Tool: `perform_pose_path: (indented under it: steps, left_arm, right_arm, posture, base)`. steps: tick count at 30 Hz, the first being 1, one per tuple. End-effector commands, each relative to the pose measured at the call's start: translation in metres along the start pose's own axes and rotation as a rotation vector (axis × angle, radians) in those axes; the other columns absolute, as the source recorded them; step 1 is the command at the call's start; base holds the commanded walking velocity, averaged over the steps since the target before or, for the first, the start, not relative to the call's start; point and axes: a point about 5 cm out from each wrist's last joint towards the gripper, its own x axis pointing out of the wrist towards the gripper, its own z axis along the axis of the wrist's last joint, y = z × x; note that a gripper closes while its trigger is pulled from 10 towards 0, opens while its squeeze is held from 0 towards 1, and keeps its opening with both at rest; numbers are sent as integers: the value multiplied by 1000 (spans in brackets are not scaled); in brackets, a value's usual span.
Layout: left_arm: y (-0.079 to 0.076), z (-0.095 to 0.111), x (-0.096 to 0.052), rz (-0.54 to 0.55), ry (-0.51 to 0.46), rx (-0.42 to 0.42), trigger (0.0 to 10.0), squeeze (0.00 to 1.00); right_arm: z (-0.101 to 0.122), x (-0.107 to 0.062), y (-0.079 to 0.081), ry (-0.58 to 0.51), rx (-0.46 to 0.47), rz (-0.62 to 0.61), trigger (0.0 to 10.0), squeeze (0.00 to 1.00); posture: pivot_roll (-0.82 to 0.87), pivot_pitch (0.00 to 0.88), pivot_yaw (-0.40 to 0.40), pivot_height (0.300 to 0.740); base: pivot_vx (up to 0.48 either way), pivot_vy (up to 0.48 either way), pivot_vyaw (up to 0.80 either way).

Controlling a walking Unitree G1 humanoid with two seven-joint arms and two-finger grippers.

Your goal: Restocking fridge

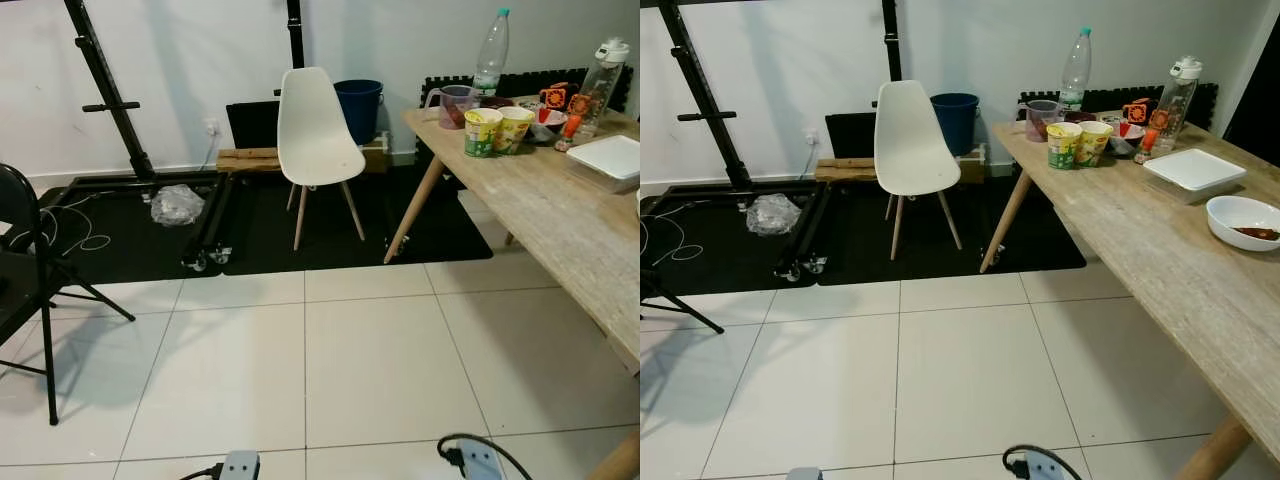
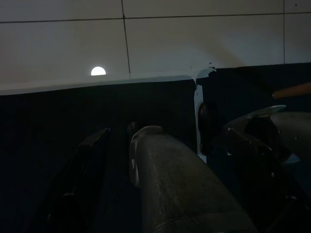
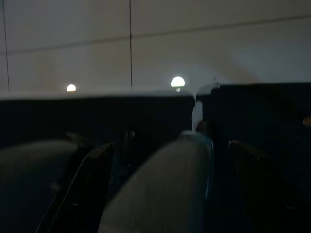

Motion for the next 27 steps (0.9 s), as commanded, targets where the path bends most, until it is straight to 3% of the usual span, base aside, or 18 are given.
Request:
perform_pose_path:
  steps: [1, 4, 6, 27]
  left_arm:
    - [5, 1, -1, 23, -2, -19, 10000, 0]
    - [5, 1, -1, 26, -2, -27, 10000, 0]
    - [2, -1, -1, 3, 10, 10, 10000, 0]
    - [1, -5, -1, 2, 18, -4, 10000, 0]
  right_arm:
    - [2, 1, 1, -14, 5, -1, 10000, 0]
    - [4, 1, 1, -26, 16, -4, 10000, 0]
    - [6, 1, 0, -21, -4, 2, 10000, 0]
    - [4, 0, -1, -5, -39, 0, 10000, 0]
  posture:
    - [-43, 0, 15, 740]
    - [-39, 0, 17, 740]
    - [-20, 0, 9, 740]
    - [-27, 0, 4, 740]
  base:
    - [0, 0, 0]
    - [0, 0, 0]
    - [0, 0, 0]
    - [0, 0, 0]
